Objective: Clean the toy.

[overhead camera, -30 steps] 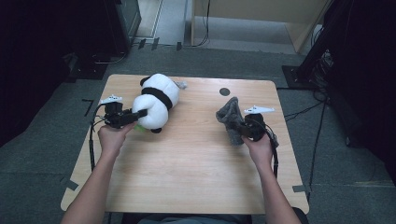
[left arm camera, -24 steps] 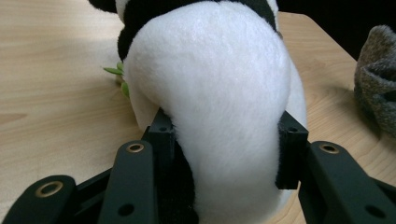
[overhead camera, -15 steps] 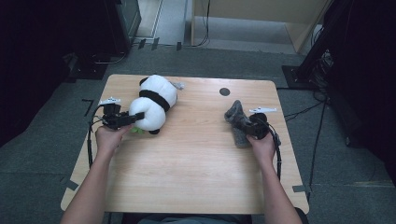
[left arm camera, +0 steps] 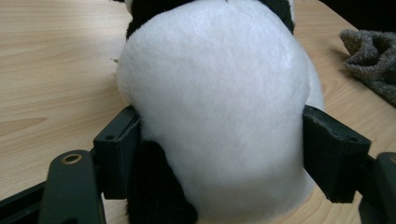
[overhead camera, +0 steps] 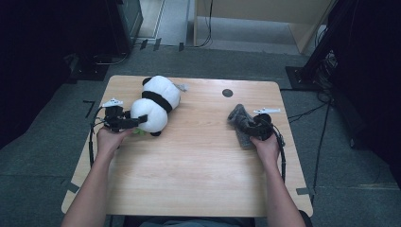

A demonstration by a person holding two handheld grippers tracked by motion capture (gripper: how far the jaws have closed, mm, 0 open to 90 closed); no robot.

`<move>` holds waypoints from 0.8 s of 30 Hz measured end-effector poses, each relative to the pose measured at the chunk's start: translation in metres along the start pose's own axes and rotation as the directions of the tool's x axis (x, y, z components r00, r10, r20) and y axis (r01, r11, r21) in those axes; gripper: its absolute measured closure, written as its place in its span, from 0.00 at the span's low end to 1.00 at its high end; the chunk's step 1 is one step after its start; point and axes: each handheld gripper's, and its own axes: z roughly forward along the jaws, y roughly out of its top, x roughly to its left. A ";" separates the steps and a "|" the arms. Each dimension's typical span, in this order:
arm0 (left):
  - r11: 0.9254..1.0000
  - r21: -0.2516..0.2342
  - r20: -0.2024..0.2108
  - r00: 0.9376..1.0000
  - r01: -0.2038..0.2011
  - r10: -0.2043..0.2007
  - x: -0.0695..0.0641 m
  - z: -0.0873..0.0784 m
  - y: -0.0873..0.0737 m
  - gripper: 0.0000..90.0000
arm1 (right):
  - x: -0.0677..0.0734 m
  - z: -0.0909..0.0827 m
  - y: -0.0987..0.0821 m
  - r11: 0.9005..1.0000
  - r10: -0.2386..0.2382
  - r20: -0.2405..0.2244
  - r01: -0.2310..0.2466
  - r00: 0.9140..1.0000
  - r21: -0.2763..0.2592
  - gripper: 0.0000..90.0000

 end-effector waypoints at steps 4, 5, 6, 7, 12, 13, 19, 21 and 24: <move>1.000 0.015 -0.016 1.000 -0.012 0.012 -0.003 -0.003 0.006 0.24 | 0.000 -0.006 0.003 0.999 0.029 -0.027 -0.029 0.999 -0.017 0.40; 1.000 0.019 -0.017 1.000 -0.014 0.014 -0.003 -0.004 0.006 0.23 | 0.001 -0.007 0.003 1.000 0.025 -0.026 -0.025 0.999 -0.012 0.39; 1.000 0.024 -0.018 1.000 -0.015 0.015 -0.004 -0.004 0.007 0.23 | 0.001 -0.007 0.004 1.000 0.019 -0.025 -0.019 1.000 -0.014 0.39; 0.999 0.030 -0.017 1.000 -0.014 0.015 -0.004 -0.004 0.008 0.22 | 0.002 -0.008 0.004 1.000 0.016 -0.025 -0.017 1.000 -0.014 0.38; 0.999 0.037 -0.009 1.000 0.002 -0.001 0.000 -0.006 0.008 0.18 | 0.006 -0.012 0.006 1.000 0.004 -0.031 -0.005 1.000 -0.025 0.38; 0.999 0.036 -0.006 1.000 0.005 -0.005 0.001 -0.007 0.008 0.17 | 0.006 -0.013 0.006 1.000 0.003 -0.034 -0.004 0.999 -0.026 0.38; 1.000 0.001 0.015 1.000 0.027 -0.027 0.007 -0.017 0.009 0.17 | 0.009 -0.017 0.006 1.000 -0.012 -0.034 0.011 0.999 -0.030 0.36; 1.000 -0.021 0.022 1.000 0.019 -0.018 0.006 -0.022 0.010 0.17 | 0.011 -0.019 0.007 0.999 -0.016 -0.039 0.015 0.999 -0.030 0.35; 1.000 -0.026 0.025 1.000 0.004 -0.003 0.004 -0.026 0.012 0.17 | 0.014 -0.021 0.008 0.999 -0.021 -0.040 0.020 0.999 -0.028 0.35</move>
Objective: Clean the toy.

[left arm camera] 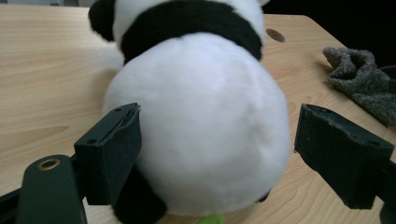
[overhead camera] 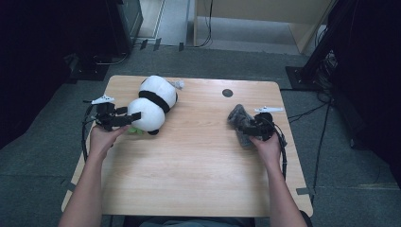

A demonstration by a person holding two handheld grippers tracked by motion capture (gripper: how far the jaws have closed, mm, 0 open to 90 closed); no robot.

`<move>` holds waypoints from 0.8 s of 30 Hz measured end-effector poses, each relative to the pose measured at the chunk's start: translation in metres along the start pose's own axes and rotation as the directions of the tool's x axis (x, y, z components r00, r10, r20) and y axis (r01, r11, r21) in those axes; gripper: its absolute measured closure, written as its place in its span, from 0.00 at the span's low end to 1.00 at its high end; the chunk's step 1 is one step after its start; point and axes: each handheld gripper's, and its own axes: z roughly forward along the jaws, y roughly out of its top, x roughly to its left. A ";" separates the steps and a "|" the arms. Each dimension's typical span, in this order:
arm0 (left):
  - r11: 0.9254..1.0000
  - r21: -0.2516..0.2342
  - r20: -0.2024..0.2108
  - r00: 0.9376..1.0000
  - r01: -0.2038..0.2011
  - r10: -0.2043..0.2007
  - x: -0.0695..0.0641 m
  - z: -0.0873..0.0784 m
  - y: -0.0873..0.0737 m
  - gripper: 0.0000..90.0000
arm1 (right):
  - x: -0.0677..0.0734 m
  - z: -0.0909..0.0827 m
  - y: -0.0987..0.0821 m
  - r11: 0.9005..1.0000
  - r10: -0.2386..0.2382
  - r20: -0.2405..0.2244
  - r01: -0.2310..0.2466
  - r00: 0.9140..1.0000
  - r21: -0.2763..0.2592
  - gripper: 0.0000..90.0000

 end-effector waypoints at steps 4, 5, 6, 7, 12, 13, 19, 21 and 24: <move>0.999 -0.007 0.005 0.999 -0.038 0.038 -0.011 -0.005 0.004 0.18 | 0.007 -0.006 0.001 1.000 -0.014 -0.011 0.014 1.000 -0.011 0.35; 0.999 -0.006 0.009 0.999 -0.046 0.046 -0.014 -0.005 0.005 0.18 | 0.009 -0.008 0.001 1.000 -0.015 -0.017 0.014 1.000 -0.017 0.35; 0.998 -0.003 0.013 0.998 -0.059 0.059 -0.016 -0.006 0.006 0.18 | 0.010 -0.009 0.001 1.000 -0.018 -0.021 0.018 1.000 -0.022 0.35; 0.998 -0.001 0.024 0.998 -0.066 0.066 -0.020 -0.005 0.006 0.18 | 0.012 -0.010 0.001 1.000 -0.020 -0.025 0.019 0.999 -0.024 0.35; 0.995 -0.005 0.050 0.993 -0.103 0.103 -0.035 -0.002 0.007 0.18 | 0.026 -0.018 0.000 0.998 -0.051 -0.040 0.050 0.998 -0.038 0.35; 0.994 -0.012 0.056 0.992 -0.109 0.109 -0.038 -0.002 0.007 0.18 | 0.028 -0.020 0.000 0.998 -0.058 -0.040 0.056 0.997 -0.042 0.35; 0.992 -0.030 0.099 0.987 -0.124 0.126 -0.056 0.004 0.005 0.18 | 0.043 -0.026 -0.005 0.995 -0.087 -0.067 0.084 0.994 -0.055 0.36; 0.989 -0.018 0.093 0.985 -0.143 0.145 -0.062 0.007 0.002 0.18 | 0.048 -0.027 -0.008 0.994 -0.101 -0.077 0.096 0.992 -0.060 0.36; 0.988 -0.003 0.117 0.981 -0.153 0.152 -0.070 0.013 -0.004 0.18 | 0.057 -0.025 -0.011 0.992 -0.118 -0.101 0.112 0.988 -0.058 0.36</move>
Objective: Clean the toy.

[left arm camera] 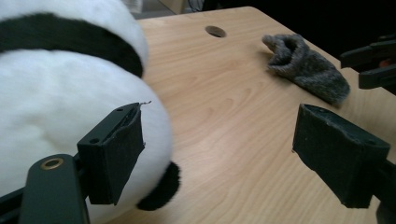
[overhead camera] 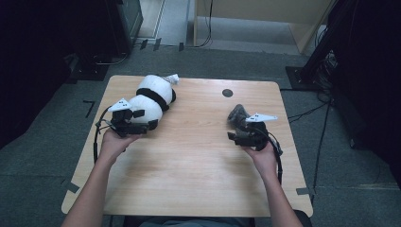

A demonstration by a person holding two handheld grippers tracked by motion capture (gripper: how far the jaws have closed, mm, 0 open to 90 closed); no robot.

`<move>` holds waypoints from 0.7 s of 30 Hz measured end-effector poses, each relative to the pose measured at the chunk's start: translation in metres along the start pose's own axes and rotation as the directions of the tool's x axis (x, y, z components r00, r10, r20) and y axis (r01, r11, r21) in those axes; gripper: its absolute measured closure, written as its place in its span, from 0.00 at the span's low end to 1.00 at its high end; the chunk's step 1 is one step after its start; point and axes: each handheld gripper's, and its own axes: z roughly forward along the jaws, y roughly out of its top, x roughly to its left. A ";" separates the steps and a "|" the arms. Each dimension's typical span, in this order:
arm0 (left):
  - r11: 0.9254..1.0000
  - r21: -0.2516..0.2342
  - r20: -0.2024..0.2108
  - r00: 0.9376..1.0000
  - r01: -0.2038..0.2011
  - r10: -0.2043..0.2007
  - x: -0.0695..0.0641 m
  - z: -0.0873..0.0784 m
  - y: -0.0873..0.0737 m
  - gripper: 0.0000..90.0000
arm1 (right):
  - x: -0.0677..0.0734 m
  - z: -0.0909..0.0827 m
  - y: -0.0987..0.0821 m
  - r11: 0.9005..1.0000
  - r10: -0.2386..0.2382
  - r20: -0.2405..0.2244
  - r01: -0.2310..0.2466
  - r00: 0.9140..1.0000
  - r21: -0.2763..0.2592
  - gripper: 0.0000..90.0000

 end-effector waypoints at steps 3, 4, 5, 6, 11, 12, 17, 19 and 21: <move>1.000 0.019 0.008 1.000 -0.024 0.024 -0.009 0.007 -0.004 0.18 | 0.009 0.003 -0.001 1.000 -0.017 -0.023 0.017 1.000 -0.010 0.37; 0.999 0.025 0.016 0.999 -0.028 0.027 -0.012 0.010 -0.006 0.19 | 0.013 0.005 -0.001 1.000 -0.016 -0.029 0.016 0.999 -0.001 0.37; 0.999 0.034 0.019 0.999 -0.036 0.036 -0.016 0.014 -0.008 0.19 | 0.016 0.006 -0.001 0.999 -0.032 -0.032 0.031 0.999 -0.009 0.37; 0.999 0.035 0.028 0.999 -0.039 0.038 -0.019 0.017 -0.009 0.19 | 0.021 0.008 -0.002 0.999 -0.041 -0.040 0.041 0.998 -0.010 0.38; 0.998 0.046 0.059 0.997 -0.052 0.050 -0.032 0.030 -0.018 0.22 | 0.034 0.017 -0.005 0.998 -0.064 -0.053 0.064 0.997 -0.004 0.39; 0.996 0.050 0.050 0.996 -0.070 0.067 -0.036 0.032 -0.020 0.24 | 0.036 0.019 -0.006 0.998 -0.069 -0.055 0.069 0.996 -0.001 0.39; 0.995 0.069 0.058 0.996 -0.078 0.074 -0.045 0.042 -0.029 0.25 | 0.046 0.029 -0.013 0.995 -0.092 -0.075 0.094 0.993 0.027 0.42; 0.993 0.084 0.061 0.995 -0.082 0.077 -0.049 0.046 -0.034 0.25 | 0.051 0.035 -0.017 0.994 -0.103 -0.077 0.106 0.992 0.033 0.44; 0.990 0.109 0.057 0.995 -0.091 0.085 -0.054 0.053 -0.041 0.25 | 0.057 0.040 -0.020 0.992 -0.117 -0.076 0.120 0.990 0.036 0.44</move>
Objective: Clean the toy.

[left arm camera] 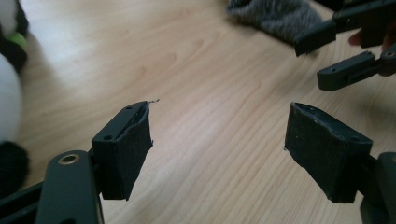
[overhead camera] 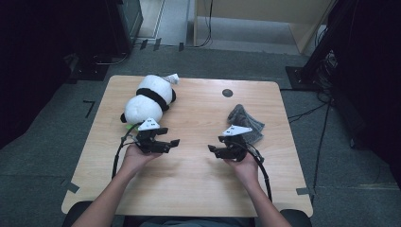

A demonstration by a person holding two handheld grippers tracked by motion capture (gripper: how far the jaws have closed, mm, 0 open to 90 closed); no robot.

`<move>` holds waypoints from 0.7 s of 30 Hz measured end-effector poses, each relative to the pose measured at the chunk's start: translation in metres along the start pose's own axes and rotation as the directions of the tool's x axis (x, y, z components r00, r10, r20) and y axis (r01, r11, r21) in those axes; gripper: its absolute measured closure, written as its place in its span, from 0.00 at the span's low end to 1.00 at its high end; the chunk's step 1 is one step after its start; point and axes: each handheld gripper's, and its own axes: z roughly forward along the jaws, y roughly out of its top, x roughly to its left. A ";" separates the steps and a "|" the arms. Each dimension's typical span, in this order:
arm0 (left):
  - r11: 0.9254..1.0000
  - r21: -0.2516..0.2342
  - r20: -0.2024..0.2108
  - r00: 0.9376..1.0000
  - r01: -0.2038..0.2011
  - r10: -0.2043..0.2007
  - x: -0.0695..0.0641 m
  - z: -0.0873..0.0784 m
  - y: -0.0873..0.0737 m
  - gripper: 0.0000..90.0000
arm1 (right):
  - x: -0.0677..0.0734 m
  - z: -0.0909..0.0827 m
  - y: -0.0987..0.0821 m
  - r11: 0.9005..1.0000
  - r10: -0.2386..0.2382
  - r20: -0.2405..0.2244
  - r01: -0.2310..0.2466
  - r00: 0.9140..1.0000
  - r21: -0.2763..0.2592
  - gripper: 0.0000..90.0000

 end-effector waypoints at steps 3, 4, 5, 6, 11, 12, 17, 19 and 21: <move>0.999 0.035 0.001 1.000 -0.012 0.012 -0.004 0.010 -0.005 0.26 | 0.005 0.008 -0.003 1.000 -0.016 0.003 0.016 1.000 0.020 0.45; 0.999 0.039 0.002 1.000 -0.016 0.016 -0.005 0.012 -0.006 0.26 | 0.007 0.012 -0.005 1.000 -0.009 -0.002 0.009 1.000 0.029 0.45; 0.999 0.040 0.005 1.000 -0.015 0.015 -0.006 0.014 -0.008 0.26 | 0.007 0.013 -0.006 0.999 -0.012 -0.004 0.012 1.000 0.032 0.46; 0.999 0.046 0.008 1.000 -0.011 0.010 -0.006 0.018 -0.011 0.26 | 0.009 0.015 -0.007 0.999 -0.004 -0.004 0.004 1.000 0.044 0.46; 0.993 0.106 -0.007 0.998 -0.055 0.056 -0.008 0.030 -0.018 0.26 | 0.011 0.025 -0.013 0.998 -0.012 -0.005 0.012 1.000 0.062 0.48; 0.992 0.119 -0.008 0.999 -0.051 0.053 -0.009 0.033 -0.019 0.26 | 0.012 0.027 -0.015 0.998 -0.007 0.000 0.007 1.000 0.070 0.47; 0.987 0.136 -0.006 0.996 -0.090 0.091 -0.014 0.039 -0.022 0.26 | 0.014 0.031 -0.017 0.999 -0.030 0.020 0.029 0.999 0.042 0.47; 0.985 0.136 -0.012 0.994 -0.106 0.108 -0.015 0.041 -0.022 0.26 | 0.016 0.032 -0.020 0.999 -0.037 0.022 0.037 0.999 0.014 0.43; 0.985 0.135 -0.013 0.994 -0.110 0.113 -0.015 0.041 -0.022 0.26 | 0.018 0.035 -0.021 0.998 -0.056 0.025 0.056 0.998 -0.003 0.42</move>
